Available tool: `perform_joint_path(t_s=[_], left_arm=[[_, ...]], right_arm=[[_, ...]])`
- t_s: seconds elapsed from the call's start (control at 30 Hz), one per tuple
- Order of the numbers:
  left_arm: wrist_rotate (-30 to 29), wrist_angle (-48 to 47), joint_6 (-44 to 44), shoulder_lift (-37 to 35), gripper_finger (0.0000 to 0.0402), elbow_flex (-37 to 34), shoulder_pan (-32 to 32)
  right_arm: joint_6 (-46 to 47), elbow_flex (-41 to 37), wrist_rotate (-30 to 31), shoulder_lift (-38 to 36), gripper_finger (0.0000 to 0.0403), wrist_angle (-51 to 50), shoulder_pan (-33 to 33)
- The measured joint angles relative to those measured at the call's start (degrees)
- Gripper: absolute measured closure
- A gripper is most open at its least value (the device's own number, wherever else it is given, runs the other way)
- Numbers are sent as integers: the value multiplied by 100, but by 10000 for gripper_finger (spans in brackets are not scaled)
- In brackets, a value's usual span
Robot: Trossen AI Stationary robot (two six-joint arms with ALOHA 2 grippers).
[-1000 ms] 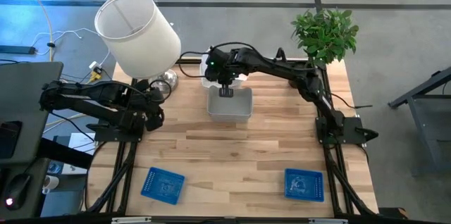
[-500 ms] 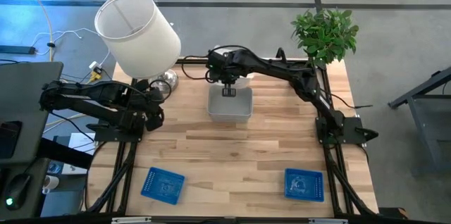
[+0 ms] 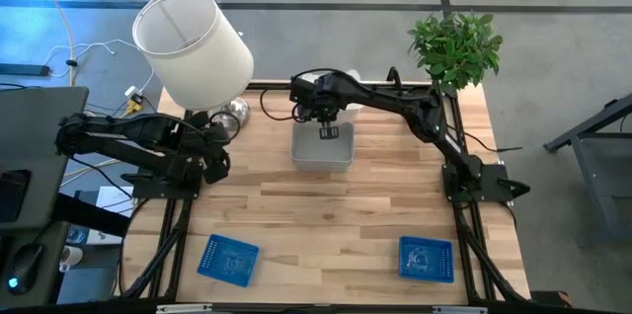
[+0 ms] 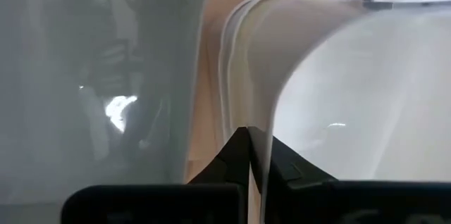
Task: Stack baskets by color
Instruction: Stack the white bin on top of the top white bins
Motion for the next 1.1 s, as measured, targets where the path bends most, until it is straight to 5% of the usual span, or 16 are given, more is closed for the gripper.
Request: perform_joint_path(t_s=[0.3, 0.53, 0.9, 1.1], left_arm=[[17, -2, 0, 0, 261, 0, 0], [17, -2, 0, 0, 261, 0, -2], [19, -7, 0, -1, 261, 0, -1], [22, -12, 1, -2, 261, 0, 0]], right_arm=[[-18, 3, -356, -2, 403, -115, -11], [-62, 3, -80, -2, 395, -37, -1], [-65, 8, 415, -7, 278, -26, 86], [320, 226, 692, -107, 250, -456, 195]])
